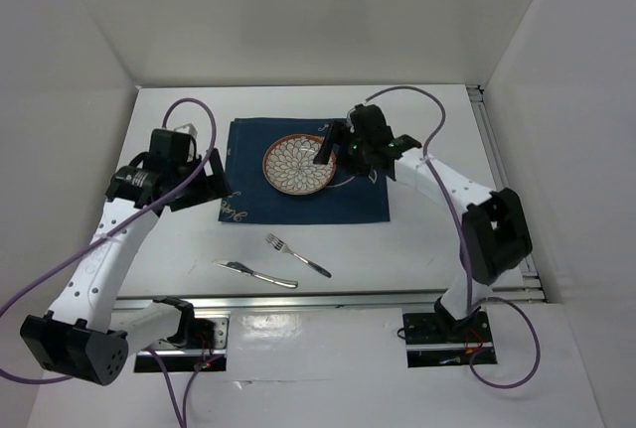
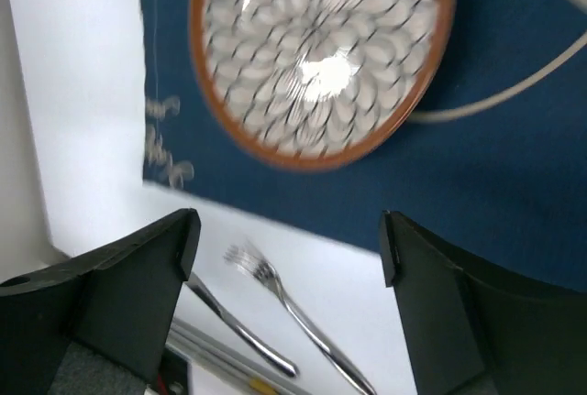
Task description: Set the dinner table for one person
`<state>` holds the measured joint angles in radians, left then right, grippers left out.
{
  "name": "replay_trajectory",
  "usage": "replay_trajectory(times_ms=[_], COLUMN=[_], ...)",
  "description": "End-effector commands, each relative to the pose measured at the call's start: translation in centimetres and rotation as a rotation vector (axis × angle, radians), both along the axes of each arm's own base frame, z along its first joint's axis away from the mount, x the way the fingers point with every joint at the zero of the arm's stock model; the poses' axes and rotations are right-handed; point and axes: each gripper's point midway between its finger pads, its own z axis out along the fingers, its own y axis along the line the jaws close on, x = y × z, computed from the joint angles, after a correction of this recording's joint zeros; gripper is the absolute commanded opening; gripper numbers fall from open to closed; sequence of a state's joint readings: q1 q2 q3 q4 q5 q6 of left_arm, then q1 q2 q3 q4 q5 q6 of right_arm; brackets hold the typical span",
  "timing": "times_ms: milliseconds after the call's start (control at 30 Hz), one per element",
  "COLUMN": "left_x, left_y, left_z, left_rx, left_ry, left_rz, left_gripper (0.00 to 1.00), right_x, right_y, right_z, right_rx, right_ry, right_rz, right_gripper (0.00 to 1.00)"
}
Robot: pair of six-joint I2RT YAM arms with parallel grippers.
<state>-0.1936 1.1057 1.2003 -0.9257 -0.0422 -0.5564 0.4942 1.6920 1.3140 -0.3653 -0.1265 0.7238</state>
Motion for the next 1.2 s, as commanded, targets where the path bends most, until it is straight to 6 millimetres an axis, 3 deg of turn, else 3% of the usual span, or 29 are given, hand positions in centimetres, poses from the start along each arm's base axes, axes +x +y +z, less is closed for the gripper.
replay_trajectory(times_ms=[0, 33, 100, 200, 267, 300, 333, 367, 467, 800, 933, 1067, 1100, 1167], left_x=[-0.7, -1.1, -1.7, -2.2, -2.3, -2.3, -2.3, -2.1, -2.1, -2.3, -2.4, -1.8, -1.7, -1.2], left_y=[0.9, 0.9, 1.4, 1.7, 1.9, 2.1, 2.2, 2.3, 2.8, 3.1, 3.0, 2.7, 2.7, 2.9], left_z=[-0.9, -1.1, -1.8, -2.5, -2.1, -1.8, -1.5, -1.1, 0.1, 1.1, 0.8, 3.4, 3.8, 5.4], left_rx=[0.016, 0.012, 0.020, 0.009, 0.001, 0.002, 0.007, 0.006, 0.016, 0.017, 0.013, -0.005, -0.005, -0.004], left_ry=[0.018, 0.025, 0.047, 0.070, 0.059, 0.048, 0.041, 0.030, 0.002, -0.027, -0.016, -0.084, -0.084, -0.118], left_rz=[0.073, 0.080, 0.124, 0.182, 0.205, 0.223, 0.229, 0.244, 0.268, 0.277, 0.271, 0.250, 0.250, 0.246], left_gripper=[0.93, 0.92, 0.90, 0.89, 0.89, 0.89, 0.89, 0.89, 0.89, 0.90, 0.90, 0.90, 0.90, 0.90], right_x=[-6.0, -7.5, -11.1, -14.6, -17.6, -17.6, -18.3, -18.6, -18.4, -18.3, -18.6, -18.8, -19.1, -18.3], right_y=[1.1, 1.7, 4.0, 5.0, 7.4, 7.1, 8.2, 8.4, 9.5, 10.1, 9.4, 9.5, 9.8, 10.3], right_z=[-0.3, 0.6, 0.2, -1.7, -3.0, -3.9, -3.9, -5.4, -7.0, -12.1, -14.1, -14.1, -13.8, -11.7], right_rx=[-0.188, -0.190, -0.229, -0.347, -0.418, -0.447, -0.450, -0.484, -0.525, -0.590, -0.616, -0.625, -0.619, -0.610], right_ry=[-0.090, -0.125, -0.169, -0.171, -0.198, -0.179, -0.195, -0.174, -0.191, -0.143, -0.103, -0.112, -0.122, -0.184], right_rz=[0.183, 0.234, 0.384, 0.511, 0.638, 0.638, 0.678, 0.708, 0.739, 0.808, 0.811, 0.812, 0.820, 0.808], right_gripper=[0.90, 0.87, 0.76, 0.67, 0.67, 0.67, 0.67, 0.68, 0.71, 0.67, 0.51, 0.22, 0.11, 0.02])
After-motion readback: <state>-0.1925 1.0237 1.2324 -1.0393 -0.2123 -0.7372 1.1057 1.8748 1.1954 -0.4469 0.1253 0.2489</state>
